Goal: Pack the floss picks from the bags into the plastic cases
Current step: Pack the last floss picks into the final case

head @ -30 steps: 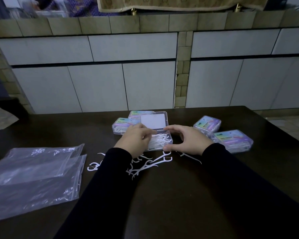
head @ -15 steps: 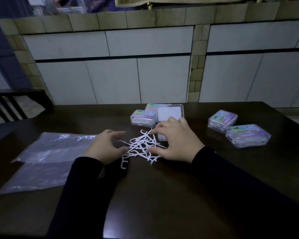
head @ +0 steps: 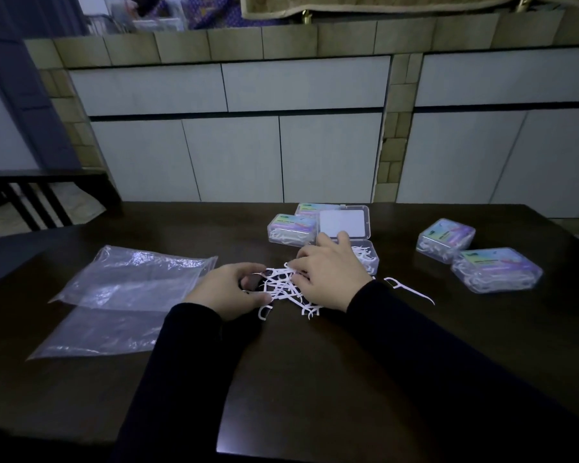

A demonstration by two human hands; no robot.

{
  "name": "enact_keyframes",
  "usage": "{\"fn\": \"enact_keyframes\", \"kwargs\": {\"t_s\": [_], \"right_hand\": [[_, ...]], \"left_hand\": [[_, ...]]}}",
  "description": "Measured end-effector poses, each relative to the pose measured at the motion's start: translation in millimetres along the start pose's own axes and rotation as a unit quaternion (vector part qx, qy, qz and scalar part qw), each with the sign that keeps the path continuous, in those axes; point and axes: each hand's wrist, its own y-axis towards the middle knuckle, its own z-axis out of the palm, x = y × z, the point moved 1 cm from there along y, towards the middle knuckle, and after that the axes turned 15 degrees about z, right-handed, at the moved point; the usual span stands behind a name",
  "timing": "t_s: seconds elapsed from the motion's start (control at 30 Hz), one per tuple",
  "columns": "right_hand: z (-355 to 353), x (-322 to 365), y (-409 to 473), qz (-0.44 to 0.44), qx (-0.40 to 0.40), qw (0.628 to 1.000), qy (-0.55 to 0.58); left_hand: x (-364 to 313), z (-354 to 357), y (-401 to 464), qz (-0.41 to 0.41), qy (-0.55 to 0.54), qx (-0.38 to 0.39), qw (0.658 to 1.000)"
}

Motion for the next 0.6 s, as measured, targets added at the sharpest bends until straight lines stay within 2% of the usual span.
{"fn": "enact_keyframes", "kwargs": {"t_s": [0.23,0.43,0.6], "right_hand": [[-20.9,-3.7,-15.9,-0.012,0.042,0.999,0.027],[-29.9,-26.9,-18.2,0.036,0.111,0.993,0.033],[-35.1,-48.1,-20.1,0.067,0.171,0.981,0.065]], "left_hand": [[-2.9,1.6,-0.3,0.018,0.009,-0.004,1.0],[-24.7,14.6,7.9,0.049,0.042,-0.006,0.998],[-35.9,14.7,10.8,0.107,0.0,0.01,0.994]]}}
